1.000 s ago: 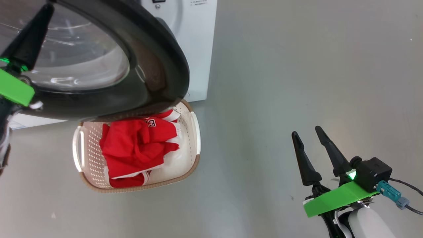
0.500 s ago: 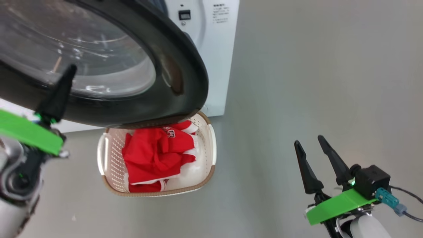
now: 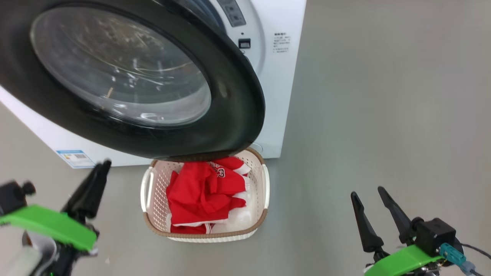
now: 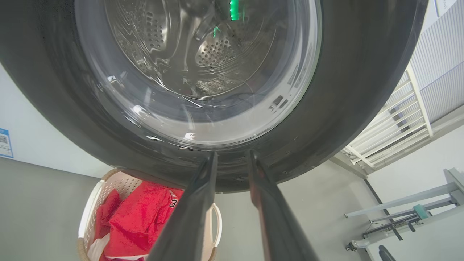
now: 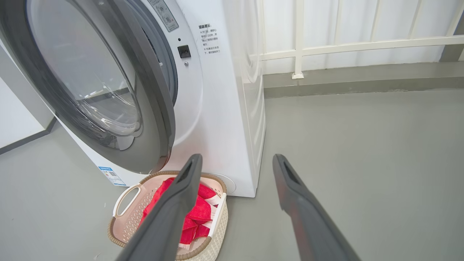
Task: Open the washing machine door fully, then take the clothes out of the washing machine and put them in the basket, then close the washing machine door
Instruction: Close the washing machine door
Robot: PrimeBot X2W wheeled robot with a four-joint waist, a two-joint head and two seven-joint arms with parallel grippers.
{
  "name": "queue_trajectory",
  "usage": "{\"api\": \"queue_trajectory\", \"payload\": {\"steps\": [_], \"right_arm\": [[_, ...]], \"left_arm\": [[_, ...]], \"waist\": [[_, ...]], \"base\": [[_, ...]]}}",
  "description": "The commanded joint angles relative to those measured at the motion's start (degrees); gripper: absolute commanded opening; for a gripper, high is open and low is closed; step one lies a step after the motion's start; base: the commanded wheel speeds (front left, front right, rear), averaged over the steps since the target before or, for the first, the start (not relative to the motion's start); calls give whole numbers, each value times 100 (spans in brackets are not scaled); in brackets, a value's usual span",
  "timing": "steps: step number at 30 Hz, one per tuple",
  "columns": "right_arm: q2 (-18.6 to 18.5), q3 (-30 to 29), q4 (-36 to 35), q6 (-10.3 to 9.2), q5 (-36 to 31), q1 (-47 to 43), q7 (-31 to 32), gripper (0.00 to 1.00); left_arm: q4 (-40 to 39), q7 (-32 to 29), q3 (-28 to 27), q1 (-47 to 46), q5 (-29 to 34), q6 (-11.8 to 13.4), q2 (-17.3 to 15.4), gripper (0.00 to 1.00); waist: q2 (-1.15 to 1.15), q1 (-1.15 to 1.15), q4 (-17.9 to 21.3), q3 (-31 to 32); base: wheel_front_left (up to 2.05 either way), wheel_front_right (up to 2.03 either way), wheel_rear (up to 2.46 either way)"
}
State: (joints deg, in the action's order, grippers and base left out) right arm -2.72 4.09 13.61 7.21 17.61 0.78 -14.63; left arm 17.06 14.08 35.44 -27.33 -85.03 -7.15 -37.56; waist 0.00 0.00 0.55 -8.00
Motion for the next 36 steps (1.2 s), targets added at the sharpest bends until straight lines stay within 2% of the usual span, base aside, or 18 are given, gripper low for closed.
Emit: {"api": "queue_trajectory", "payload": {"steps": [1,3,6,7,8,10,12,20,24,36], "right_arm": [[-16,78,-120,28,-41,-46,-37,100],[-16,57,-117,28,-53,-114,-37,100],[-16,29,-111,28,-70,-210,-37,100],[-16,21,-107,28,-74,-243,-37,100],[-16,10,-104,28,-76,-276,-37,100],[-16,-5,-103,28,-78,-327,-37,100],[-16,-24,-101,28,-80,-367,-37,100],[-16,-77,-83,28,-91,-479,-37,100],[-16,-93,-87,28,-96,-544,-37,100],[-16,-216,-175,28,-62,-647,-37,100]], "left_arm": [[-3,83,-321,78,209,-34,-208,45],[53,88,-529,304,361,-34,-101,49],[102,90,-854,712,604,-34,80,69],[121,90,-931,854,694,-34,125,72],[141,90,-997,987,783,-34,167,81],[186,90,-1143,1219,922,-34,249,85],[227,91,-1261,1409,1035,-34,329,100],[374,91,-1623,1858,1595,-34,562,100],[449,91,-1938,2036,2083,-34,738,100],[255,92,-3044,2400,4315,-34,1316,100]], "waist": [[0,0,-98,134],[0,0,-121,208],[0,0,-148,313],[0,0,-156,352],[0,0,-167,387],[0,0,-186,431],[0,0,-207,476],[0,0,-238,601],[0,0,-221,669],[0,0,-189,685]], "base": [[0,0,0],[0,0,0],[0,0,0],[0,0,0],[0,0,0],[0,0,0],[0,0,0],[0,0,0],[0,0,0],[0,0,0]]}}
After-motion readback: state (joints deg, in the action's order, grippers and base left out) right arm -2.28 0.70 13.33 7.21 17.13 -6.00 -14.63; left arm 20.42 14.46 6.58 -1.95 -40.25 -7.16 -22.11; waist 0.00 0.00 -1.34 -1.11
